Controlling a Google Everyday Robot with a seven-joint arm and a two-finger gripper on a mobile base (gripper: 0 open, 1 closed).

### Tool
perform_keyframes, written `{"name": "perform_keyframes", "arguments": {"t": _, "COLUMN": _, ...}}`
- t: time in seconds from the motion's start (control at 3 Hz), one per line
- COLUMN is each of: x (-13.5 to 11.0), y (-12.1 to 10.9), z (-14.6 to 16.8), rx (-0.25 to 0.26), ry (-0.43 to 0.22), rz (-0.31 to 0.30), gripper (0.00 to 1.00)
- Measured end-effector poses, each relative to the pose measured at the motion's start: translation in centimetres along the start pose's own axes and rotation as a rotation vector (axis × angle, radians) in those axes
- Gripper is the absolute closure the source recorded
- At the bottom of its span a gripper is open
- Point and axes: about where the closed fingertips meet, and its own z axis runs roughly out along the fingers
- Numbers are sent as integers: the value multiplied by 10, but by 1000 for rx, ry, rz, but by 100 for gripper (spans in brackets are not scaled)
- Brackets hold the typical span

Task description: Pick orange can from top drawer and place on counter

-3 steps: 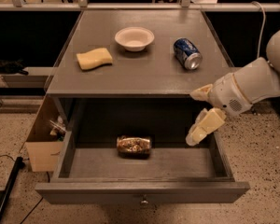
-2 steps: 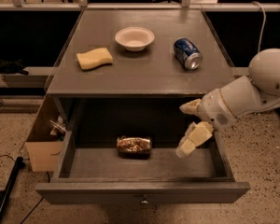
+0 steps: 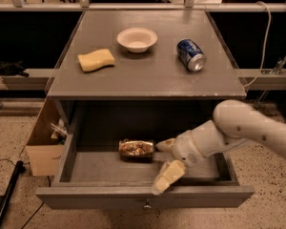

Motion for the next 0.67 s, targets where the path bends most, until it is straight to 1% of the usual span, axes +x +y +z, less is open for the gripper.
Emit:
{"name": "perform_keyframes", "arguments": {"t": 0.33, "x": -13, "y": -11, "z": 60, "rx": -16, "ry": -16, "rz": -13, "gripper": 0}}
{"name": "perform_keyframes", "arguments": {"t": 0.67, "x": -13, "y": -11, "z": 60, "rx": -16, "ry": -16, "rz": -13, "gripper": 0}}
